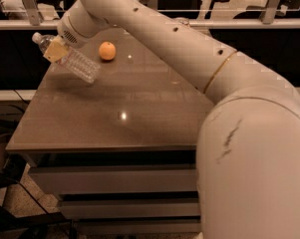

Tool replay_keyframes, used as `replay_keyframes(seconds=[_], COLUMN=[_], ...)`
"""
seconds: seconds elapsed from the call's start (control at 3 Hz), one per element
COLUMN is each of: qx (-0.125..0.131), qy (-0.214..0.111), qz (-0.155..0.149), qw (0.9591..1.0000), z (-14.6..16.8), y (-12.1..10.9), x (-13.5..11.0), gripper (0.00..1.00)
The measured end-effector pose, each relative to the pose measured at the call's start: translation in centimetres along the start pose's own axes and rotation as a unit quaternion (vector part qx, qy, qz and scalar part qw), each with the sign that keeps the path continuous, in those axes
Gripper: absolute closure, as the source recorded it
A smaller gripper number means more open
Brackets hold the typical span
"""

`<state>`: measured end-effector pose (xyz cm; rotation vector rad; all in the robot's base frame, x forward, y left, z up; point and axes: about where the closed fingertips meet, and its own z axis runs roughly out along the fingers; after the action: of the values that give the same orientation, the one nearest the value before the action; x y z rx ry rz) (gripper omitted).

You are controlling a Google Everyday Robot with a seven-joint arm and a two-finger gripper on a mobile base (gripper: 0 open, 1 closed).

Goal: Place water bottle upright

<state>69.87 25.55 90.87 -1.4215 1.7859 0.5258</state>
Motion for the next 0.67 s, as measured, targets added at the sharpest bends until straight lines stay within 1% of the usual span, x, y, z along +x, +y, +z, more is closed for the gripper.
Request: replay_keyframes(seconds=[0.33,0.67], qx=[0.009,0.038], qy=[-0.097,-0.199], qz=[0.013,0.014], qw=[0.9952,0.9791], z=[-1.2,-3.0], y=[-0.6,-2.4], x=[-1.1,-4.2], gripper=[1.0,1.0])
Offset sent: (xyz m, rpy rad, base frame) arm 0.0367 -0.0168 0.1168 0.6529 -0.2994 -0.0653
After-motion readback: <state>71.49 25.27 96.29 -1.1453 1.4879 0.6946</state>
